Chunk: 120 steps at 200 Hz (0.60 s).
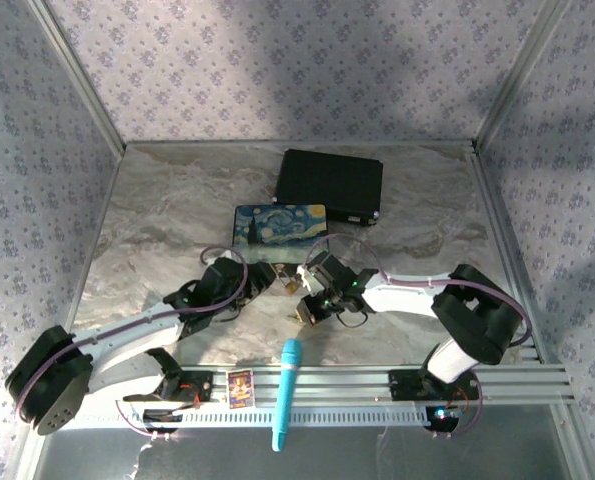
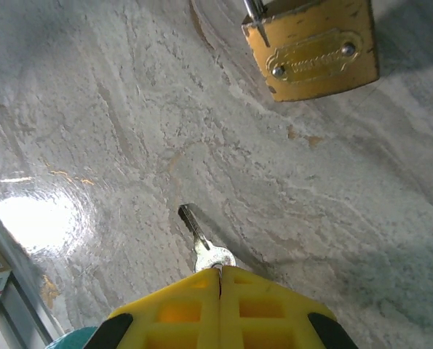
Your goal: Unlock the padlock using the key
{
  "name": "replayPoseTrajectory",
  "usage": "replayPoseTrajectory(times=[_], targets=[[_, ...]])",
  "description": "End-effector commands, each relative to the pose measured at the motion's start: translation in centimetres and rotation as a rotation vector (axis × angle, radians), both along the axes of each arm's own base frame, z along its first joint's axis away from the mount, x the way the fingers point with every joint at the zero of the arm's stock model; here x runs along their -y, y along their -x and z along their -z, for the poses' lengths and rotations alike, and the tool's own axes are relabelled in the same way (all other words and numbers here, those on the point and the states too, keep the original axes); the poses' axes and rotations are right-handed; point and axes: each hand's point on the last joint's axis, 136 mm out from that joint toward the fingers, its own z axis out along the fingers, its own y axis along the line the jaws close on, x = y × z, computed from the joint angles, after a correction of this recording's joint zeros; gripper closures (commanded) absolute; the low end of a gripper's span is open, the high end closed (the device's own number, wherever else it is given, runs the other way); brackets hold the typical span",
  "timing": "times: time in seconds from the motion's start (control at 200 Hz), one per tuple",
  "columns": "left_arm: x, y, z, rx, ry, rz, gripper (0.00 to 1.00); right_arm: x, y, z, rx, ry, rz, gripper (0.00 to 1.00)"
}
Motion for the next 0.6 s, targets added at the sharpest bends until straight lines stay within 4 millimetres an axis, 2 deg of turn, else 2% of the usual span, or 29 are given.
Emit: replayPoseTrajectory(times=[0.0,0.125,0.245,0.315,0.415,0.535,0.595], targets=[[0.7,-0.1,-0.6,-0.008,0.128,-0.063,0.23,-0.9,-0.5,-2.2,-0.004,-0.066,0.004,1.00],[0.8,0.0,-0.9,-0.045,0.285,-0.192,0.22,-1.5,-1.1,-3.8,0.000,-0.119,0.025,1.00],[1.1,0.0,-1.1,-0.108,0.356,-0.253,0.19,-2.0,-2.1,-5.7,0.023,-0.157,0.051,1.00],[1.4,0.1,-1.0,-0.147,0.395,-0.272,0.13,-2.3,-2.7,-6.7,0.044,-0.172,0.055,1.00],[2.3,0.3,-1.4,-0.186,0.466,-0.270,0.10,-2.7,-3.3,-7.8,0.068,-0.183,0.058,1.00],[2.9,0.6,-1.5,-0.232,0.519,-0.276,0.01,-3.2,-4.0,-8.9,0.099,-0.204,0.068,1.00],[3.3,0.6,-1.6,-0.256,0.575,-0.278,0.00,-3.6,-4.5,-9.6,0.118,-0.222,0.082,1.00]])
